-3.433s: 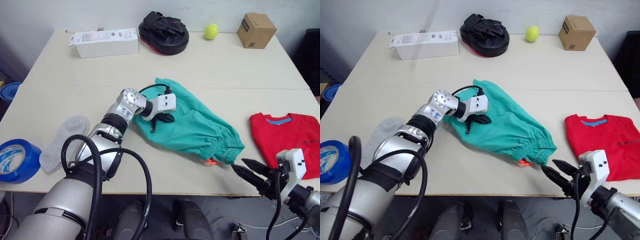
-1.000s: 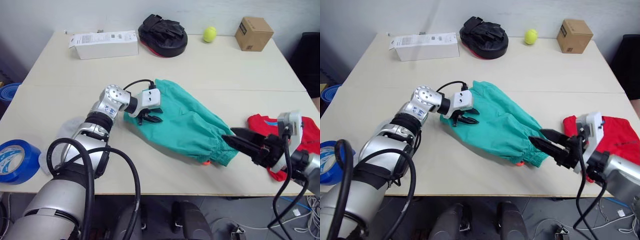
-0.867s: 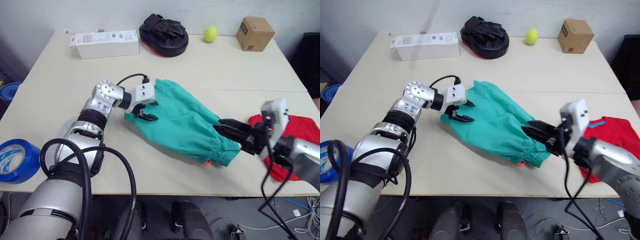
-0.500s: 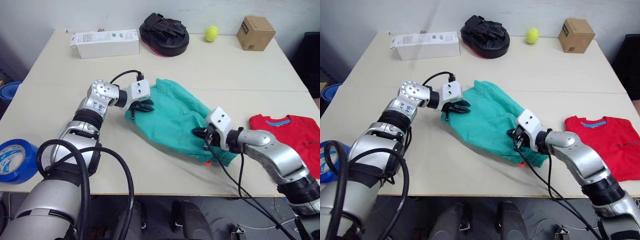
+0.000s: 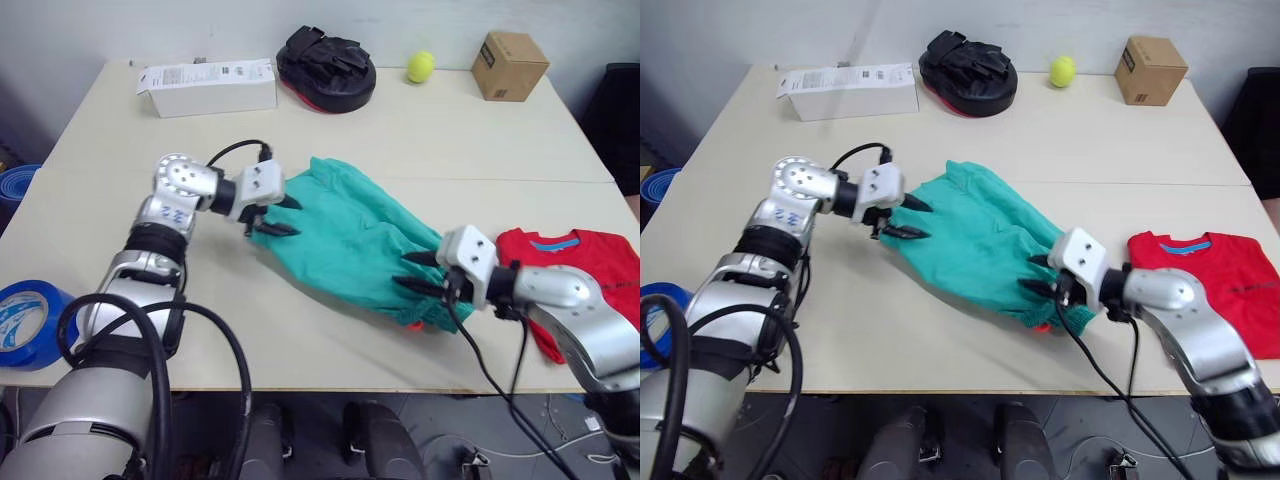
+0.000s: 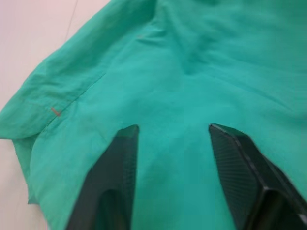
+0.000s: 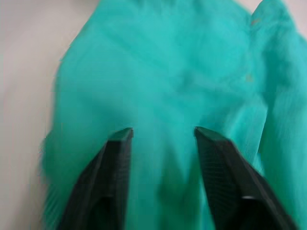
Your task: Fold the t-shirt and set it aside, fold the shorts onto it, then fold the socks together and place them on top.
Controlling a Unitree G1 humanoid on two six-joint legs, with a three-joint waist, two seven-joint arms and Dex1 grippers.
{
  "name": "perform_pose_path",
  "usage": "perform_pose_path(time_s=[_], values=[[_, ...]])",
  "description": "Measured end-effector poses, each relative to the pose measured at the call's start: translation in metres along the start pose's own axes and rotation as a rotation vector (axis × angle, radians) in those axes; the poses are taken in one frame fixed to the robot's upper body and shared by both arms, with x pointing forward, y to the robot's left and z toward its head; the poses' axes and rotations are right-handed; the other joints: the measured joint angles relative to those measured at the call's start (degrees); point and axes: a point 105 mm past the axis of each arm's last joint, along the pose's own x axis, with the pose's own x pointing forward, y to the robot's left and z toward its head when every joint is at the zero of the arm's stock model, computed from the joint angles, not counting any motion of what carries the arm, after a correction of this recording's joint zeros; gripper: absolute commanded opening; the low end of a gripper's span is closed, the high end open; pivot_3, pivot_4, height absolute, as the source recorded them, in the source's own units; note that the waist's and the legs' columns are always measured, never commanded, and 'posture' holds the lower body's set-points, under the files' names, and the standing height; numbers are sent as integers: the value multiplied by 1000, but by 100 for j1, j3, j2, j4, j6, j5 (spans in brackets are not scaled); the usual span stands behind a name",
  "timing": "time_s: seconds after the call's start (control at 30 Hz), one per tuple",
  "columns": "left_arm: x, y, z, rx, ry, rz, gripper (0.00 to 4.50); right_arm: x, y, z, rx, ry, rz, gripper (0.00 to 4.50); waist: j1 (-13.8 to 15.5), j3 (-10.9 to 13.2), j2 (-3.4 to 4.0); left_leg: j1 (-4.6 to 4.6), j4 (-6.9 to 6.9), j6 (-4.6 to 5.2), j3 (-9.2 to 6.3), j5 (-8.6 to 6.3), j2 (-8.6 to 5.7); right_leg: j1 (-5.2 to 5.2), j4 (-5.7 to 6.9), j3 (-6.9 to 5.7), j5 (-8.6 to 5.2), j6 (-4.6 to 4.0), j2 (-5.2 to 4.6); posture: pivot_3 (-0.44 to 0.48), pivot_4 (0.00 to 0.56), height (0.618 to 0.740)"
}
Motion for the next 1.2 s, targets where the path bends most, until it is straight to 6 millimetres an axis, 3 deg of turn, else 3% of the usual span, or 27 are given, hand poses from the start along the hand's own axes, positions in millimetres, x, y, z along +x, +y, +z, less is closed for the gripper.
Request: perform_pose_path(time_s=[0.1,0.13,0.33,0.53,0.6,0.7,1.0,1.07,1.2], values=[[-7,-16,-12,103,67,-56,4457,-13,17,-6,-73,41,53,4063,0,0,0,7,1,0,-1,0,1,5,-3,2,0,0,-1,0,150,740],[-10,-19,-18,126,97,-59,4500,-15,21,-10,-99,60,65,4469,-1,0,0,8,2,0,0,0,0,6,-3,3,0,0,-2,0,150,740],[-7,-16,-32,204,189,1,4500,-15,21,-17,-319,107,40,4469,15,0,0,10,8,2,-1,0,-4,10,-1,1,0,1,-6,0,150,740],[-1,-3,-28,255,219,59,4500,-1,22,-28,-399,126,33,4469,17,0,0,11,10,2,-2,1,-4,12,1,-1,0,1,-6,0,150,740],[2,1,-28,257,228,79,4500,5,18,-31,-417,132,19,4090,15,0,0,13,13,2,-1,2,-3,13,4,-1,0,1,-5,0,150,740],[6,3,-28,257,231,95,3838,12,13,-35,-441,132,2,3189,16,0,1,14,15,3,-1,2,-4,14,6,-1,0,1,-5,0,150,740],[10,-4,-34,251,243,48,855,13,15,-45,-478,138,30,5,8,0,1,14,20,3,0,2,-1,15,8,-1,0,1,-2,0,150,740],[10,-7,-35,244,243,27,169,13,15,-45,-481,135,40,0,5,0,1,14,20,3,0,2,-1,15,7,-1,0,1,-2,0,150,740],[7,-15,-37,217,221,-10,51,8,18,-45,-492,126,100,0,1,0,1,14,19,3,0,2,0,15,6,-1,0,1,-2,0,150,740]])
